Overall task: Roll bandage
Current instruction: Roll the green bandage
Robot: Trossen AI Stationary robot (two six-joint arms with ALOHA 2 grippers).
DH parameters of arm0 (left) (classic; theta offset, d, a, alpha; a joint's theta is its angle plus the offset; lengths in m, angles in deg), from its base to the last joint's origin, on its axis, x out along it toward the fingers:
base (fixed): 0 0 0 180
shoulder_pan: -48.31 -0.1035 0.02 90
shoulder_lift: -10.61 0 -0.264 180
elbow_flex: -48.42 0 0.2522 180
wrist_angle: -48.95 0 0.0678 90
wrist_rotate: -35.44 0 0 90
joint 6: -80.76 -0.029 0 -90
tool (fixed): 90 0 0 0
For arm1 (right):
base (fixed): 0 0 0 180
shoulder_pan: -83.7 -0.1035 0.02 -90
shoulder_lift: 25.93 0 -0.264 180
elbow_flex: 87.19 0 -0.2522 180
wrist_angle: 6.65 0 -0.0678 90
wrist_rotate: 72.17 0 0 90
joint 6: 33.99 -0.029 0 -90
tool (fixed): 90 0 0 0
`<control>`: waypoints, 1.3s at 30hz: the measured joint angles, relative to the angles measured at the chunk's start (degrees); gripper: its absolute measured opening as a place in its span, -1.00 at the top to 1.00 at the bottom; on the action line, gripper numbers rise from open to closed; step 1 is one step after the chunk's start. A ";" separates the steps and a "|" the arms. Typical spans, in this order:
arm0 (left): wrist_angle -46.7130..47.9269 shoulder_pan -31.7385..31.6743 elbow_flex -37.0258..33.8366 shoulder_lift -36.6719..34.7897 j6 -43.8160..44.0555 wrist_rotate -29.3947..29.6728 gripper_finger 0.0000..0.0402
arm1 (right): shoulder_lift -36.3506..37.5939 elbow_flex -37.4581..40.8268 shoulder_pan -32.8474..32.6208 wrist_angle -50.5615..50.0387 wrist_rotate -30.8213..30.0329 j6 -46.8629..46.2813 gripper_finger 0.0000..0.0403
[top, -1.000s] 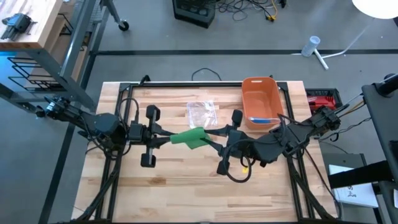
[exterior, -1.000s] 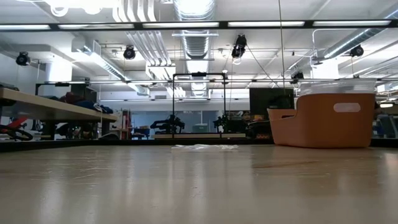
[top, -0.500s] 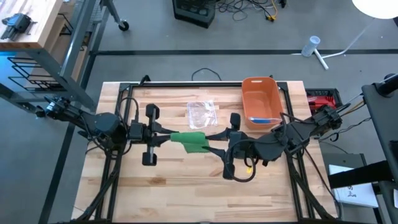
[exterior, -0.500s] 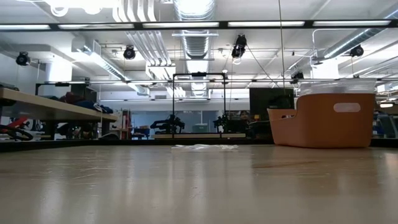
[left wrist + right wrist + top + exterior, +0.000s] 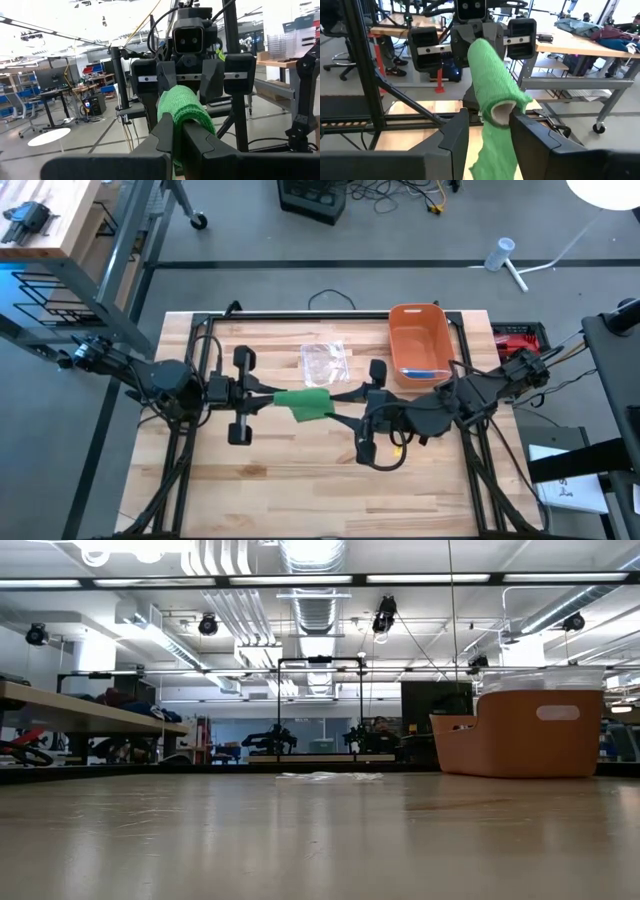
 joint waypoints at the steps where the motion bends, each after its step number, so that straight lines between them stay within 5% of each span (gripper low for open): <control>1: 0.00 0.00 0.00 -0.16 0.02 -0.04 0.99 | 0.08 0.00 -0.11 -0.27 0.02 0.00 0.33; 23: 0.59 0.13 0.13 -0.61 0.94 -9.32 0.99 | 0.85 0.11 -3.60 0.98 -0.14 5.67 0.23; 39: 0.11 0.11 0.13 -0.44 0.39 -9.16 0.99 | -0.87 0.11 -3.82 6.20 0.06 10.68 0.19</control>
